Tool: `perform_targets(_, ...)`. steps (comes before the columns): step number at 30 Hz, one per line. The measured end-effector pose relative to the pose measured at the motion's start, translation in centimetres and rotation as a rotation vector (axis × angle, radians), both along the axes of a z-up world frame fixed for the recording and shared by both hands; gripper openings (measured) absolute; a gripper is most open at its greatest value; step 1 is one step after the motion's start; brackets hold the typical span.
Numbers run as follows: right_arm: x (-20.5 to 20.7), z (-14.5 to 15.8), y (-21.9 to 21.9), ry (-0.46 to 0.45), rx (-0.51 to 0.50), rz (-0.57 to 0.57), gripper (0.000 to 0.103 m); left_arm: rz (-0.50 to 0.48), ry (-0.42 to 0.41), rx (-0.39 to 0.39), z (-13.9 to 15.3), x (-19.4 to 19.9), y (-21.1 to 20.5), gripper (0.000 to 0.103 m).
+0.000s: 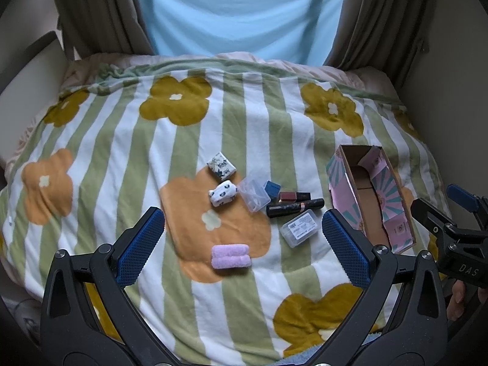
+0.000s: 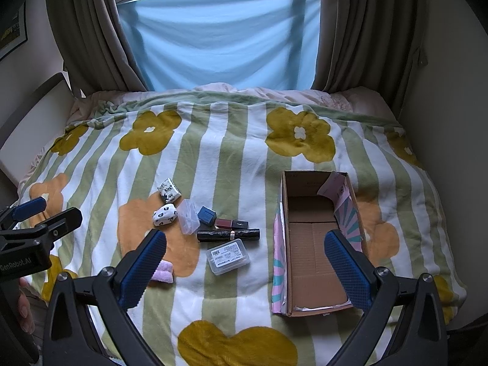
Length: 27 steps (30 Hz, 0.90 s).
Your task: Organize objects
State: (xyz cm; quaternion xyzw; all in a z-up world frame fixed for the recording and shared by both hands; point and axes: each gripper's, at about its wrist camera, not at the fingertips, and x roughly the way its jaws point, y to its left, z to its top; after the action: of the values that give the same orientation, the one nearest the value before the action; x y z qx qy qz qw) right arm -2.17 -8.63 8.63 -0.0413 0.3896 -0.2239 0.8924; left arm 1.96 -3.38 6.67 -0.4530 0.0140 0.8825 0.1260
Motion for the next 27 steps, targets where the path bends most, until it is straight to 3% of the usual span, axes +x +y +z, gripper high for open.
perform_targets(16,0.2,-0.4,-0.1,0.007,0.027,-0.018,0.102,-0.019,-0.022,-0.001,-0.7,-0.7,0.1,0.102)
perform_targets(27,4.1,-2.0,-3.1,0.109,0.051,0.024,0.103,0.014,-0.166,0.014,-4.6,-2.0,0.0,0.102)
